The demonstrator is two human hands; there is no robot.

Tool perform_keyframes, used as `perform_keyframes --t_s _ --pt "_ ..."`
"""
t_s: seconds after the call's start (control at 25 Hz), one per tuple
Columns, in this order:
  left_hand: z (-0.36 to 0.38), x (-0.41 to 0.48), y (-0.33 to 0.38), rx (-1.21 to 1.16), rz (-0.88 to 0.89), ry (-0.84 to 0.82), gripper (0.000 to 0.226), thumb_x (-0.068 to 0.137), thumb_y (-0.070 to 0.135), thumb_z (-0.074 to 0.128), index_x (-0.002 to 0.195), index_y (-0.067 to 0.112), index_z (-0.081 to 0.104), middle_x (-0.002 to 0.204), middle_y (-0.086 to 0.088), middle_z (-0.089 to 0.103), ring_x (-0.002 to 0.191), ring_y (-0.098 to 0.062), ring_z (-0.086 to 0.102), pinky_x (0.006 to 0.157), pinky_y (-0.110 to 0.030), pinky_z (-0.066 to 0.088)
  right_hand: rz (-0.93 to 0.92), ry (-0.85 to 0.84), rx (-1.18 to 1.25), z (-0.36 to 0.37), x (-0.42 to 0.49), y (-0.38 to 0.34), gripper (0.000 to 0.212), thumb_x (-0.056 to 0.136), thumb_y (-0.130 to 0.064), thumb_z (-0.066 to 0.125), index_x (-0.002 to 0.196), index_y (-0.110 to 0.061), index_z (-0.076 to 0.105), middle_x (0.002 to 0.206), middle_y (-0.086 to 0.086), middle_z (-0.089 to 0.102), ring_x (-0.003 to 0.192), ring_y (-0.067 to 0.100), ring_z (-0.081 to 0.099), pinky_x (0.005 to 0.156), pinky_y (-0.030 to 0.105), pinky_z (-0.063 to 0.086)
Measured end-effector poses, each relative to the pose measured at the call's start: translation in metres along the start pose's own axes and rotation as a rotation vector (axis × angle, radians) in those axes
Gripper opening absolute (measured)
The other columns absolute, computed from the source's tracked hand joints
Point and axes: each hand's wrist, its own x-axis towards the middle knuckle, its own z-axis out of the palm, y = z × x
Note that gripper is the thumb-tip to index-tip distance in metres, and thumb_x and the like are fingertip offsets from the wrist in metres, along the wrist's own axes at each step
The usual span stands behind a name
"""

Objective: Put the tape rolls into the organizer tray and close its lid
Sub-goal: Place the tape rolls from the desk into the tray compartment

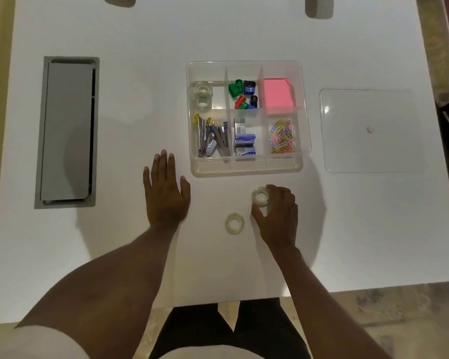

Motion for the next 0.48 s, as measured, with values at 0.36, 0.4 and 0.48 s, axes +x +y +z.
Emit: perform_keyframes --t_s 0.36,0.4,0.48 --pt "0.004 0.001 -0.004 0.01 0.008 -0.001 0.066 0.107 0.043 0.027 0.168 0.019 0.018 0.178 -0.003 0.015 0.166 -0.02 0.011 0.134 -0.052 0.014 -0.23 0.169 0.278 -0.015 0.022 -0.049 0.051 0.077 -0.038 0.08 0.114 -0.016 0.053 0.109 0.002 0.06 0.099 0.019 0.056 0.086 0.034 0.053" --pt "0.004 0.001 -0.004 0.01 0.007 -0.008 0.066 0.108 0.045 0.024 0.168 0.019 0.017 0.178 -0.003 0.015 0.166 -0.019 0.01 0.134 -0.052 0.014 -0.26 0.194 0.298 -0.017 0.033 -0.057 0.05 0.078 -0.036 0.081 0.115 -0.014 0.055 0.11 0.004 0.06 0.1 0.02 0.057 0.087 0.037 0.054" --pt "0.005 0.001 -0.003 0.014 0.011 -0.011 0.067 0.107 0.047 0.018 0.168 0.02 0.016 0.178 -0.003 0.015 0.166 -0.02 0.01 0.134 -0.052 0.014 -0.312 0.219 0.326 -0.021 0.062 -0.075 0.049 0.081 -0.033 0.08 0.118 -0.011 0.056 0.112 0.005 0.06 0.103 0.021 0.056 0.088 0.041 0.053"
